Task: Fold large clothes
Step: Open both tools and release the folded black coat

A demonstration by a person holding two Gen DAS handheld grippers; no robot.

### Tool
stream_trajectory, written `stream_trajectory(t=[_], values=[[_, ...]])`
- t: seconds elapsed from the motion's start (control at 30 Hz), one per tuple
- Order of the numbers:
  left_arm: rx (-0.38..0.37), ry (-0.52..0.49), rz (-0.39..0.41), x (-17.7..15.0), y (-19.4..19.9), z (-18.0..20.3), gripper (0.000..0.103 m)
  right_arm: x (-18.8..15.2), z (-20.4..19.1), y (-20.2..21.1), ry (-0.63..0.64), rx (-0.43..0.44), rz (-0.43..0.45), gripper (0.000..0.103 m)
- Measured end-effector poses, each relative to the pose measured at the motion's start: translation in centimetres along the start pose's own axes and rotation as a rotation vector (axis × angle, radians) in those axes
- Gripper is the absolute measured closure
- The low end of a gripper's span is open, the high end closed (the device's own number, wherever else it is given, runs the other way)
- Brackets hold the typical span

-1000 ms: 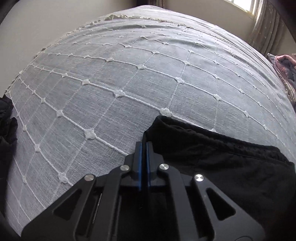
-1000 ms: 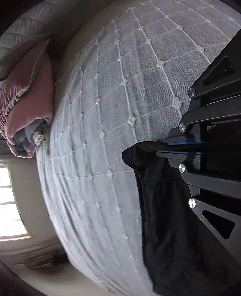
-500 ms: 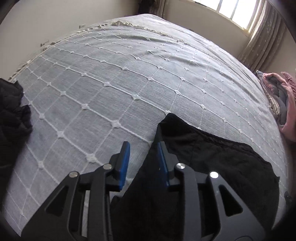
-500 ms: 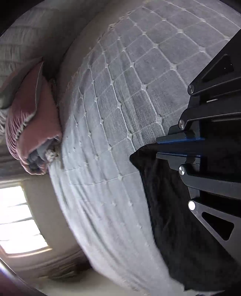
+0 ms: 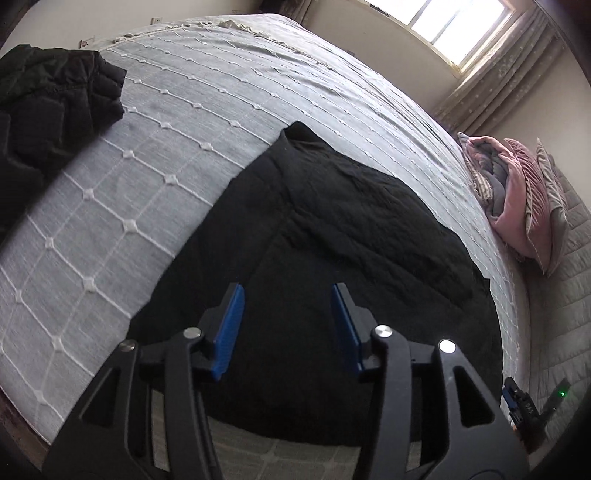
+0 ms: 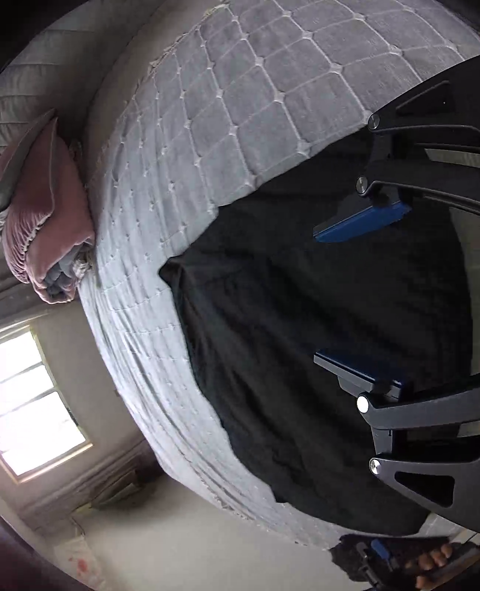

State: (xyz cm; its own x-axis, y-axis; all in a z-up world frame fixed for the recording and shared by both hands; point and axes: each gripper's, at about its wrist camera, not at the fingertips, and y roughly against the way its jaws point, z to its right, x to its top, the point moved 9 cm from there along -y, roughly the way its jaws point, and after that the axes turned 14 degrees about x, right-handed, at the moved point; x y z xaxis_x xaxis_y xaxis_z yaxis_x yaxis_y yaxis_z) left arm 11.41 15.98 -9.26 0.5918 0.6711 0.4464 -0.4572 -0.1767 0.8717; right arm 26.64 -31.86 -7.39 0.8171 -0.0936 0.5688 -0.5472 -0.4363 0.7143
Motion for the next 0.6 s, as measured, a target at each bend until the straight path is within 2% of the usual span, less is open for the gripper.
stream_trajectory(t=[0.03, 0.07, 0.13, 0.2, 0.27, 0.3, 0.47, 0.6], values=[[0.014, 0.003, -0.005, -0.6, -0.4, -0.4, 0.052, -1.1, 0.6, -0.7, 0.010, -0.014, -0.041, 0.044], [0.045, 0.012, -0.005, -1.2, -1.1, -1.1, 0.053, -1.9, 1.0, -1.3, 0.023, -0.045, -0.072, 0.050], [0.120, -0.011, 0.013, -1.5, -2.8, -2.2, 0.055, -1.9, 2.0, -1.6, 0.065, -0.101, -0.082, 0.061], [0.157, -0.082, 0.007, -1.3, -3.8, -2.4, 0.057, -2.1, 2.9, -2.1, 0.043, -0.080, -0.097, 0.063], [0.177, -0.103, 0.024, -1.0, -4.3, -2.6, 0.057, -2.6, 4.2, -2.8, -0.008, -0.061, -0.124, 0.074], [0.185, -0.104, 0.016, -1.1, -4.9, -2.8, 0.057, -2.6, 4.5, -3.0, -0.020, -0.055, -0.125, 0.076], [0.212, -0.113, 0.032, -1.1, -5.2, -2.9, 0.057, -2.5, 4.9, -3.6, -0.032, -0.046, -0.127, 0.077], [0.247, -0.097, 0.092, -0.6, -3.2, -2.7, 0.057, -1.6, 2.7, -1.2, 0.034, -0.099, -0.060, 0.073]])
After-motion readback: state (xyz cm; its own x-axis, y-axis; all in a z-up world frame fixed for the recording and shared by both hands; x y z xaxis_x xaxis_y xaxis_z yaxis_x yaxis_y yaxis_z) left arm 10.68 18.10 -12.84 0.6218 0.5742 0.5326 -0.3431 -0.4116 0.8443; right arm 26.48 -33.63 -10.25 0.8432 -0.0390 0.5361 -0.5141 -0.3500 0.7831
